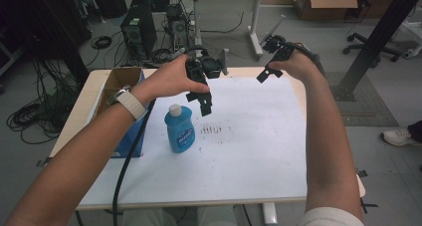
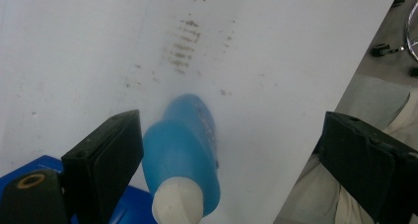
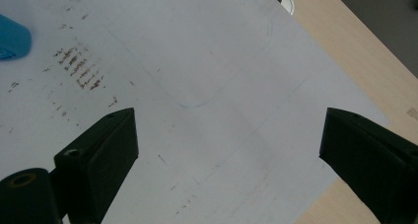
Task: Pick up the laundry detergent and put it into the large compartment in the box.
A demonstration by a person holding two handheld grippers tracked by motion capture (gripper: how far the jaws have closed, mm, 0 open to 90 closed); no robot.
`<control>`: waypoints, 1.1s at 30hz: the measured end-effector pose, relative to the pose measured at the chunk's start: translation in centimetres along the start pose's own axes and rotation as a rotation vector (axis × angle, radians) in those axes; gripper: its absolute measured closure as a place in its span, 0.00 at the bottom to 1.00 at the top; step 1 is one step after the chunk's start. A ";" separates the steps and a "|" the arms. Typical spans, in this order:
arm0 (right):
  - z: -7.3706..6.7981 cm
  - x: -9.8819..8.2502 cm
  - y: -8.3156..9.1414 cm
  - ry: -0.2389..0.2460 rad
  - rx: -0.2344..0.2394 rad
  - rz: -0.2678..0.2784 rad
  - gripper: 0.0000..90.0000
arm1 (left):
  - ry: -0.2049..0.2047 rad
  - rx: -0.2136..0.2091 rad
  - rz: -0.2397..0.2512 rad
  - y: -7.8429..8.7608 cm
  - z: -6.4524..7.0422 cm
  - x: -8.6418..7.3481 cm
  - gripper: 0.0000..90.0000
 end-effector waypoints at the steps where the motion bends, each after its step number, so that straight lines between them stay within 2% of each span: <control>1: 0.0 0.0 0.0 0.000 0.000 0.002 0.08 | 0.000 0.001 0.002 0.1 0.0 0.0 0.12; 14: -0.2 0.2 -0.1 0.006 0.010 0.004 0.08 | -0.002 -0.003 0.012 1.0 0.1 0.0 0.12; 24: -0.4 0.4 0.3 0.010 0.004 0.007 0.08 | 0.065 0.052 0.001 2.1 0.1 -0.2 0.12; 25: -0.4 0.4 0.4 0.016 0.004 0.009 0.08 | 0.083 0.066 -0.003 2.3 0.1 -0.3 0.12; 27: -0.5 0.4 0.5 0.017 0.005 0.011 0.08 | 0.091 0.072 -0.001 2.4 0.0 -0.3 0.12; 28: -0.5 0.5 0.6 0.020 0.006 0.013 0.08 | 0.111 0.084 0.002 2.8 0.0 -0.4 0.11; 33: -0.5 0.5 0.6 0.022 0.007 0.019 0.08 | 0.152 0.099 0.006 3.2 -0.4 -0.6 0.11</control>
Point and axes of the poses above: each handheld gripper's, and its own axes: y roughly backward along the jaws, x roughly out of its top, z roughly to its right, the point moved 3 cm from there along -y, roughly forward along the jaws, and after that the axes turned 15 degrees about z, right-handed, at the moved point
